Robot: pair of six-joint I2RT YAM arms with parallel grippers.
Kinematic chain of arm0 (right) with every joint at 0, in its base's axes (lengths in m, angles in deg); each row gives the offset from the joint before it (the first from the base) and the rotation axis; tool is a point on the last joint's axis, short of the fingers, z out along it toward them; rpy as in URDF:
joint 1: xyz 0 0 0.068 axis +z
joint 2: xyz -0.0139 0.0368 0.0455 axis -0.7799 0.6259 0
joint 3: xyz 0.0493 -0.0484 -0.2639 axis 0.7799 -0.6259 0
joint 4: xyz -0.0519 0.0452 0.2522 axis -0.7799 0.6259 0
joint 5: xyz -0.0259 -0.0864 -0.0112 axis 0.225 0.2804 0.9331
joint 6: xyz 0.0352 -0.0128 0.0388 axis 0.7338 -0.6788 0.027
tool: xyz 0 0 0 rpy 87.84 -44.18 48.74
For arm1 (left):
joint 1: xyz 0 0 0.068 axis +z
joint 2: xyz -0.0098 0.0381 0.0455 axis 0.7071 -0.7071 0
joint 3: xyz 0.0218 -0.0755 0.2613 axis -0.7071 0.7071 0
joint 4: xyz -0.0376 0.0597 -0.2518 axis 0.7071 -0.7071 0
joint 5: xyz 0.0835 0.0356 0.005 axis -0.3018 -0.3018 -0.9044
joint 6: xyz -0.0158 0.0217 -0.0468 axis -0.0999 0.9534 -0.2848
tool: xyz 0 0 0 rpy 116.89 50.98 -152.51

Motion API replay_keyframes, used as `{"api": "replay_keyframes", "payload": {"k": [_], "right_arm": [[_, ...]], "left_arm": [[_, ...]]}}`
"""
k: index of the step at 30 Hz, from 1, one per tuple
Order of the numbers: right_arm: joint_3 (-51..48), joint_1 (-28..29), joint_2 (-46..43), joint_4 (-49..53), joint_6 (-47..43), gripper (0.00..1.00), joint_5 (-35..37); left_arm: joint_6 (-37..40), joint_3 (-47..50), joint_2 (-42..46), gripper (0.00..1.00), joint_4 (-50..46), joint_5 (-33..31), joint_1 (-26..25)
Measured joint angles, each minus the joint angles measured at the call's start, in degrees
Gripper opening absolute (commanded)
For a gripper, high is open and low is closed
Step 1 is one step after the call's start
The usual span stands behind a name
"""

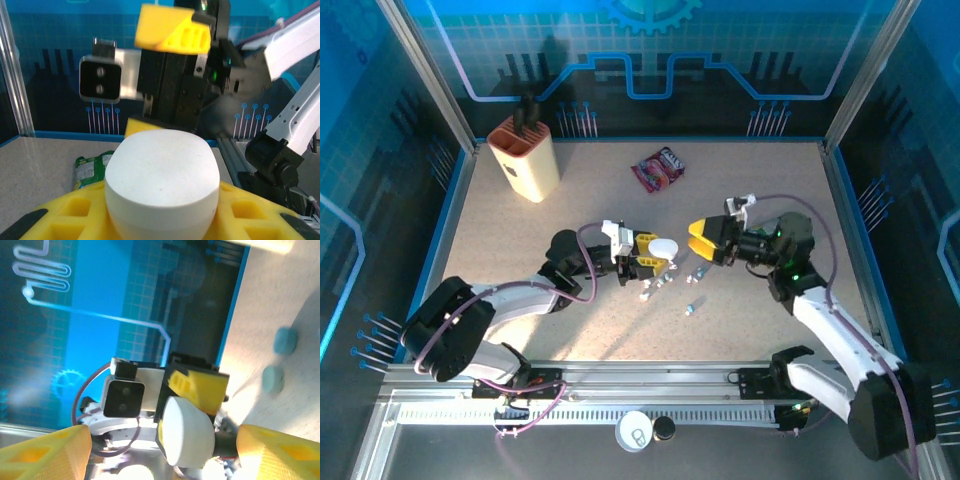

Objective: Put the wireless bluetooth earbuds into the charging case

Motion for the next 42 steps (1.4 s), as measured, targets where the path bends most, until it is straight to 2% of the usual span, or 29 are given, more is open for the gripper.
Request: {"api": "replay_keyframes", "payload": {"k": [4,8,11,14,24,35,42], "right_arm": [[12.7,2.5,-2.6,23.8,-29.0,0.90,7.6],[19.0,8.7,-3.8,38.2,-51.6,0.95,15.1],[21.2,14.1,-2.8,45.5,-63.6,0.97,19.8],[23.1,17.2,-0.9,50.7,-71.6,0.97,23.8],[25.8,19.9,6.6,54.2,-81.0,0.98,30.4],[25.8,19.9,7.4,52.6,-80.1,0.97,36.1],[25.8,17.8,6.2,49.0,-76.7,0.95,36.6]], "left_arm": [[0.2,0.0,2.0,0.40,-3.8,0.4,0.0],[0.9,0.0,3.1,0.40,-6.3,1.1,0.0],[1.0,0.0,3.5,0.39,-7.6,1.3,0.0],[1.3,0.0,4.2,0.39,-8.9,1.3,0.0],[3.5,0.0,5.5,0.38,-12.1,1.8,0.0],[4.1,0.0,6.2,0.38,-13.6,1.3,0.1],[4.1,0.0,6.2,0.38,-14.8,1.3,0.1]]}}
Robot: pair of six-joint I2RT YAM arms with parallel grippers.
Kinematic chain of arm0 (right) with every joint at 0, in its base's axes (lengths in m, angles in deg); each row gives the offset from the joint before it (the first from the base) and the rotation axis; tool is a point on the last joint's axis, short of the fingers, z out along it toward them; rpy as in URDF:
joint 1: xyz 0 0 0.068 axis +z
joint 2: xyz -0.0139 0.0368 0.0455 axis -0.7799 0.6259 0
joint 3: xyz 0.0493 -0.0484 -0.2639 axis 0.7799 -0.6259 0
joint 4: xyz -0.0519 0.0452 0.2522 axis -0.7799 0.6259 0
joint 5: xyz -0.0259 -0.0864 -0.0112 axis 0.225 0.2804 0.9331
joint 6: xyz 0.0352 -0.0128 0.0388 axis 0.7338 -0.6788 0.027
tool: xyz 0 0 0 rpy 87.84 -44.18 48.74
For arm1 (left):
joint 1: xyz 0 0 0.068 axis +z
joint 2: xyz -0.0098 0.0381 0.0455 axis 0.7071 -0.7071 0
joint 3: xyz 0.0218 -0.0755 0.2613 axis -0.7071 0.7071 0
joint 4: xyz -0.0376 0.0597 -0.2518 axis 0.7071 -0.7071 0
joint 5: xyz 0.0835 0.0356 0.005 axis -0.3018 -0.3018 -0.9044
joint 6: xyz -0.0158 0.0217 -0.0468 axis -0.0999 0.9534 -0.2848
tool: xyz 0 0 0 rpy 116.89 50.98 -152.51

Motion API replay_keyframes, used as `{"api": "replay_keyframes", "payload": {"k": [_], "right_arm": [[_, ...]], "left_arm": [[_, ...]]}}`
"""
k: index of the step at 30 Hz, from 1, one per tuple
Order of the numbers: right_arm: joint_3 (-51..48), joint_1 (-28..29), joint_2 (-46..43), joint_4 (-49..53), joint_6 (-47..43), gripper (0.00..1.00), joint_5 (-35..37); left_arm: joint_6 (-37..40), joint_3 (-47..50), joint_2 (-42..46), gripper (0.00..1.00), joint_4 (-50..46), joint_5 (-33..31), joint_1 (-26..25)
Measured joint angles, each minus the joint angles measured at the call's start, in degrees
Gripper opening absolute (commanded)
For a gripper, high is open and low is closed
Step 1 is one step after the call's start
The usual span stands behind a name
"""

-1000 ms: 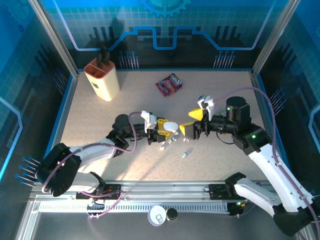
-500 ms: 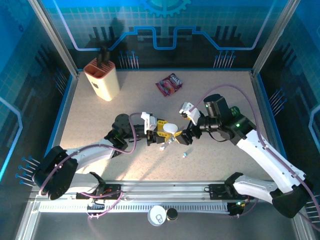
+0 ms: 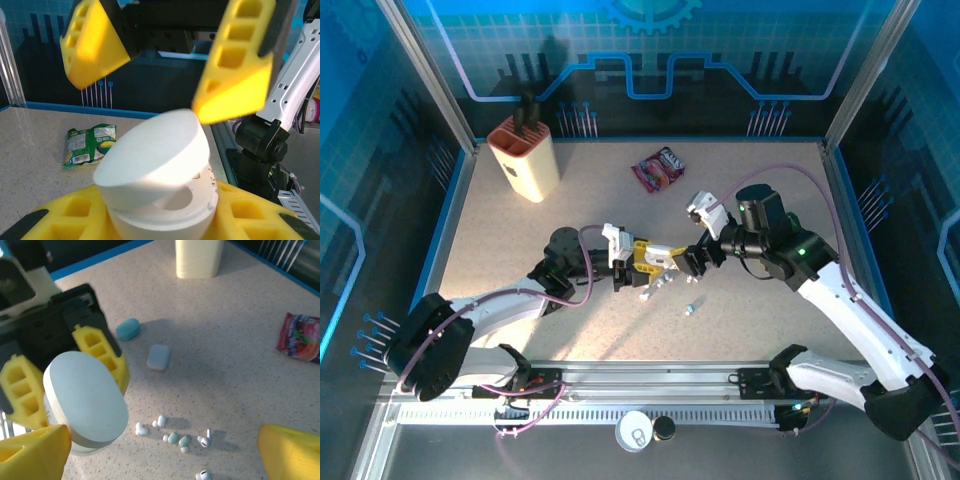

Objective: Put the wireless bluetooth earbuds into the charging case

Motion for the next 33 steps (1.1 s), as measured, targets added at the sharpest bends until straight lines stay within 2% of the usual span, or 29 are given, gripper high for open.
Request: {"api": "replay_keyframes", "payload": {"k": [10,21,26,30,33], "right_arm": [[0.0,-1.5,0.7,-2.6,2.8,0.95,0.5],[-3.0,-3.2,-2.9,-7.9,3.5,0.97,-9.2],[-4.6,-3.2,-3.9,-9.5,3.1,0.95,-12.4],[-5.8,-3.5,-3.9,-10.8,5.0,0.93,-12.2],[-7.3,-5.9,-4.0,-11.9,9.1,0.90,-10.3]], "left_arm": [[0.0,0.0,0.0,0.38,0.1,1.5,0.0],[-1.2,0.0,0.0,0.38,0.6,1.5,0.0],[-2.0,0.0,0.0,0.38,0.7,1.5,0.0],[-2.8,0.0,0.0,0.38,0.8,1.2,0.0],[-3.1,0.2,0.0,0.38,1.8,0.7,0.3]]}}
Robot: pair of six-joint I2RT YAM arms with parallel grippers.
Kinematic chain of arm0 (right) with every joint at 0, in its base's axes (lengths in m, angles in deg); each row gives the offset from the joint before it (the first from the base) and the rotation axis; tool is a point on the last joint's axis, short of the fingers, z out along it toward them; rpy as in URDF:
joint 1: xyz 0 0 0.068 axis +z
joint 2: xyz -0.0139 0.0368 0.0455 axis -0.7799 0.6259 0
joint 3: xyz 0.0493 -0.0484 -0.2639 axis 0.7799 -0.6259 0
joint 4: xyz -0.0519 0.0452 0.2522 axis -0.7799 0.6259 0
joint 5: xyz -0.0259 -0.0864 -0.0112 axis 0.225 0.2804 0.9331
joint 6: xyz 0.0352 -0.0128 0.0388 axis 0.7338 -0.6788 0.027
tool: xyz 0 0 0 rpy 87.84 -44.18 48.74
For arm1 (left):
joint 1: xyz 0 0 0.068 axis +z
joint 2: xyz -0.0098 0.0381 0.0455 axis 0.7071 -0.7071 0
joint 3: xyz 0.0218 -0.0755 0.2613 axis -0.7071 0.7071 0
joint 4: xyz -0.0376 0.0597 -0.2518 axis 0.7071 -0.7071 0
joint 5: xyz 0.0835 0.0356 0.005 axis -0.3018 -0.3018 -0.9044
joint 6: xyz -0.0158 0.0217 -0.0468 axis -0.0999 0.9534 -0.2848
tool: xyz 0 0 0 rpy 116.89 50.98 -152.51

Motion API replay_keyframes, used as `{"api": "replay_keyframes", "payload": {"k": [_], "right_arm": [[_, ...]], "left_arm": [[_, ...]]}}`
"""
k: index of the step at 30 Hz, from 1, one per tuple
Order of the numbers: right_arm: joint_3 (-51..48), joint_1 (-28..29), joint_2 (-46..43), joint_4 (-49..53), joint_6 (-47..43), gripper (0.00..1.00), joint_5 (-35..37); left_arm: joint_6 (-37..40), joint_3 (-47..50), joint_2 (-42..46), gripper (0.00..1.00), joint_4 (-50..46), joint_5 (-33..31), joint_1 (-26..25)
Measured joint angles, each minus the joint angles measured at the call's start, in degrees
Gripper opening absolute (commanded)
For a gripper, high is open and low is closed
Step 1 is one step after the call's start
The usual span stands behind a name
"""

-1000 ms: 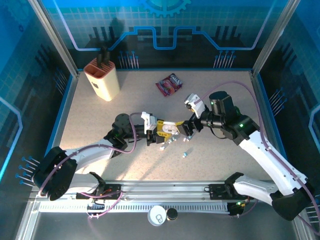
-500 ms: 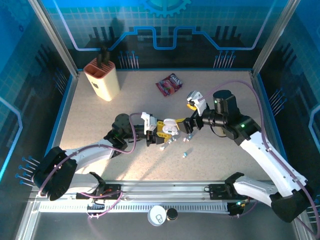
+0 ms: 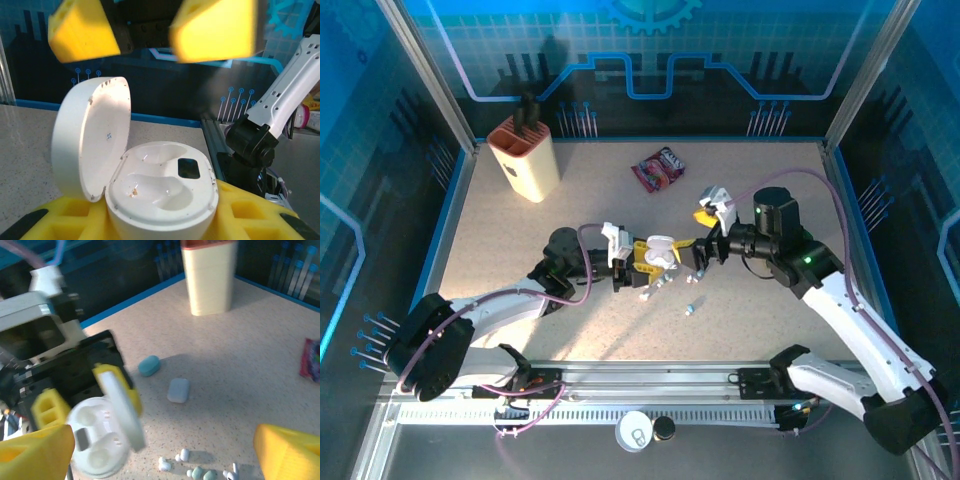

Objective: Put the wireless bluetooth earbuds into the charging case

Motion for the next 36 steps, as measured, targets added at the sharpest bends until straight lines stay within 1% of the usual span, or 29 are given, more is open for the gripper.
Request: {"api": "replay_keyframes", "payload": {"k": [5,7,11,13,16,20,28,31,36], "right_arm": [[-5.2,-9.5,-1.4,0.0,9.9,0.84,4.0],[-7.1,-11.7,-1.2,0.7,12.7,0.82,5.4],[-10.8,-12.2,1.0,2.2,17.7,0.77,6.3],[-13.0,-11.9,2.4,1.4,20.4,0.72,6.2],[-16.7,-9.7,4.9,0.1,24.8,0.67,6.1],[-18.7,-4.3,9.7,-2.8,29.5,0.61,6.4],[-18.1,6.7,21.6,-9.9,35.3,0.57,7.5],[-16.9,9.8,25.4,-12.2,36.9,0.57,7.7],[-14.1,13.2,30.3,-15.1,38.7,0.57,7.7]], "left_arm": [[-2.1,2.6,0.0,0.38,4.7,-0.9,2.7],[-3.0,3.4,0.0,0.38,5.9,-1.2,3.5],[-3.7,4.2,0.1,0.38,7.8,-1.6,4.1],[-4.2,4.5,0.2,0.38,8.4,-1.9,4.3],[-4.7,5.4,0.7,0.38,9.6,-2.2,5.0],[-5.3,6.7,0.9,0.38,11.9,-2.3,6.4],[-6.8,7.1,0.9,0.38,15.4,-3.2,9.7],[-7.3,7.2,0.9,0.38,16.1,-3.3,10.5],[-7.8,7.4,0.9,0.38,18.1,-3.3,11.2]]}}
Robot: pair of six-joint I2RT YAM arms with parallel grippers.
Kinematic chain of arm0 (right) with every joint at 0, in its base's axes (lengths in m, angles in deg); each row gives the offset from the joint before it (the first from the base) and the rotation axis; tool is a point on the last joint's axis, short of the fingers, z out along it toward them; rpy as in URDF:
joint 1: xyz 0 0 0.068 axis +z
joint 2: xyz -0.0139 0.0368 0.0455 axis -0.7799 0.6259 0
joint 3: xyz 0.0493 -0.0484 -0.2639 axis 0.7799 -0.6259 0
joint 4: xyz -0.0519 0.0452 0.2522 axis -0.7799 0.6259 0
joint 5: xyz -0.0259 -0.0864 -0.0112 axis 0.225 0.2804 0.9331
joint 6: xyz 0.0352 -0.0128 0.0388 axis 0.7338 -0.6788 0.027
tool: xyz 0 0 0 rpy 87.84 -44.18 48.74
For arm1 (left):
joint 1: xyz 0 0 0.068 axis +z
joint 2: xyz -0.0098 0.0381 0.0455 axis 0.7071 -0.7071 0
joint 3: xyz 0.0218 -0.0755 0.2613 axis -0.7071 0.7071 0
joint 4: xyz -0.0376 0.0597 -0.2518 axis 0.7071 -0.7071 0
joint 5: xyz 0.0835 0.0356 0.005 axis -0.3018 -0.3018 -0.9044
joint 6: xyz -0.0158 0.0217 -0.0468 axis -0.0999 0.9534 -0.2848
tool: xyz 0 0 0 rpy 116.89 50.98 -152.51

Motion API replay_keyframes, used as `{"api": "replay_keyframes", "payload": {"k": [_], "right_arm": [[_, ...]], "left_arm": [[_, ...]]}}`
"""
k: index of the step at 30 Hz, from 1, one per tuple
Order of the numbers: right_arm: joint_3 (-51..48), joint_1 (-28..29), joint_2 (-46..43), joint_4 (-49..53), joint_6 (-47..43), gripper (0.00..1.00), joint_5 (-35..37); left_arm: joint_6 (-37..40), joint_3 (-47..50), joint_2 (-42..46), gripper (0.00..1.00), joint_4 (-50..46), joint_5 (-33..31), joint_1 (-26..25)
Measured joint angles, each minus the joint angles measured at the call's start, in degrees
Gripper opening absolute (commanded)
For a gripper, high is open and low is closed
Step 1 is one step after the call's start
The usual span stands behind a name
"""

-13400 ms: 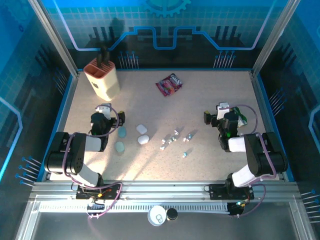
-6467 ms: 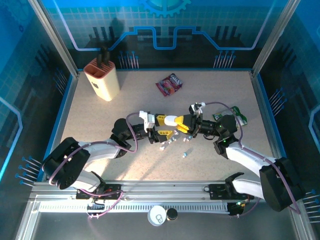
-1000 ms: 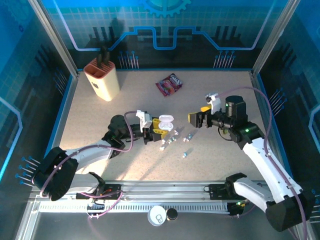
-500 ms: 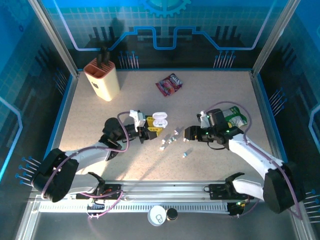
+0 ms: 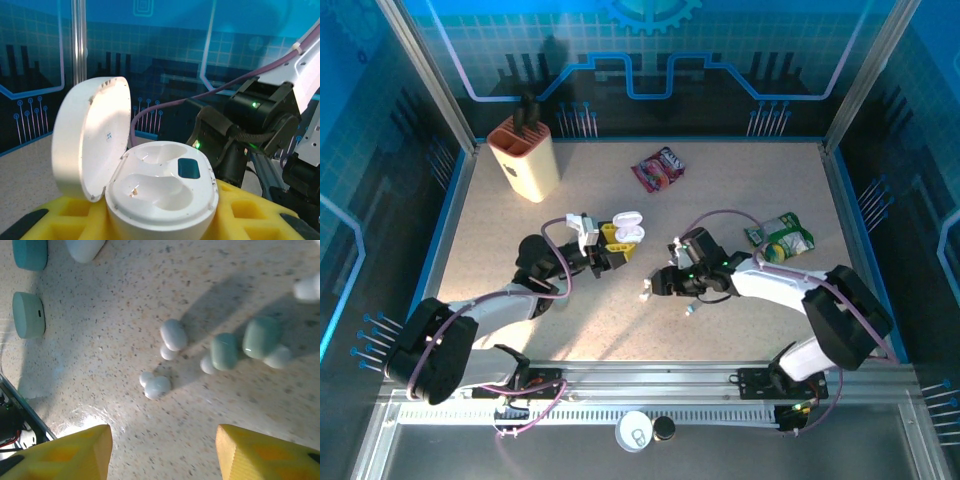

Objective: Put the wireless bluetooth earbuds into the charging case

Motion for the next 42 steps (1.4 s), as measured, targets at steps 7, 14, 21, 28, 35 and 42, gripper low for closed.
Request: {"api": "replay_keyframes", "payload": {"k": [7,14,21,28,35,42], "right_arm": [[0.6,1.5,5.5,-4.2,3.3,0.54,-1.1],[0.9,1.6,9.0,-6.3,5.6,0.51,-3.4],[3.0,1.9,10.8,-7.6,5.3,0.49,-6.0],[4.6,1.8,12.4,-7.8,4.8,0.48,-7.2],[5.8,1.6,14.0,-8.6,4.7,0.46,-8.7],[3.0,1.6,12.0,-10.1,5.6,0.42,-7.9]], "left_arm": [[-0.2,0.2,0.0,0.38,0.2,0.0,0.5],[0.1,0.2,2.1,0.38,-2.3,0.0,0.5],[0.3,0.2,3.2,0.38,-4.3,0.0,0.5],[0.3,0.2,3.3,0.38,-4.9,0.0,0.5],[0.3,0.2,3.3,0.38,-5.0,0.0,0.5],[0.3,1.0,3.8,0.38,-5.1,-0.5,0.5]]}}
